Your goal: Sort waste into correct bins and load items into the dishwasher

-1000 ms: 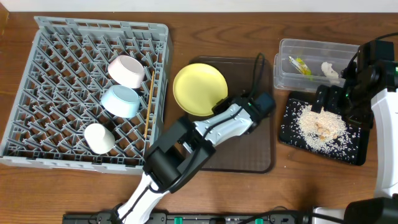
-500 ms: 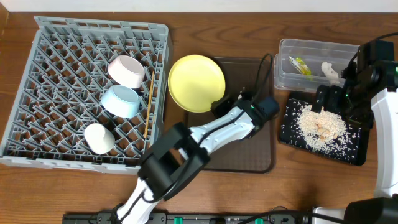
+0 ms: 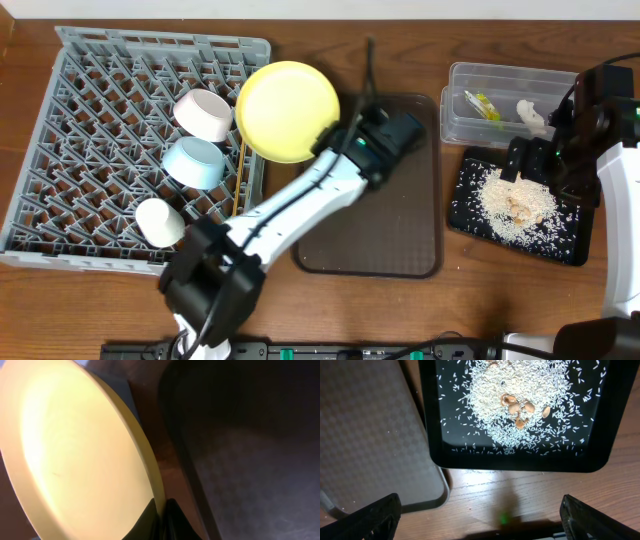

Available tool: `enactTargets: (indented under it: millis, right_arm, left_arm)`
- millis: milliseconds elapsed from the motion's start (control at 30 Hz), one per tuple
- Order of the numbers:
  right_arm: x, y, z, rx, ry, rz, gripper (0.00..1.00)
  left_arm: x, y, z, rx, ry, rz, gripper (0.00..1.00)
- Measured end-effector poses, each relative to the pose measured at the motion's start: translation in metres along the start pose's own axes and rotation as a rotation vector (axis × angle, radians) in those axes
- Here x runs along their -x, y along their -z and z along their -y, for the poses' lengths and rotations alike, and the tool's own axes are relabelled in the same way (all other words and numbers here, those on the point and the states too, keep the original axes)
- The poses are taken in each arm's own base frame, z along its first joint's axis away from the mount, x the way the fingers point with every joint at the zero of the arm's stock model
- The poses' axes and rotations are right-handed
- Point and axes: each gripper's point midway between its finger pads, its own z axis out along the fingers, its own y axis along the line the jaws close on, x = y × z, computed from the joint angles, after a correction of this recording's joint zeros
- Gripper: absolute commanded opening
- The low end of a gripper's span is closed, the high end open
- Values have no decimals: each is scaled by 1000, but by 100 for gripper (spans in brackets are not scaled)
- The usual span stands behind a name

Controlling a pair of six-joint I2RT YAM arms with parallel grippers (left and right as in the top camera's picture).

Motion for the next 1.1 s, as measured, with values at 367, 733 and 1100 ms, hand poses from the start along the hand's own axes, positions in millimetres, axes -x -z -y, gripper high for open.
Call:
enactTargets:
  millis: [367, 733, 1100]
  right_arm:
    - [-2, 0, 0, -1, 0, -7, 99]
    - [-2, 0, 0, -1, 0, -7, 99]
    - [-2, 0, 0, -2, 0, -9, 99]
  left_arm:
    - [-8, -14, -18, -295, 222, -53, 7]
    - [-4, -11, -17, -439, 325, -52, 7]
    - [7, 15, -47, -450, 390, 45, 7]
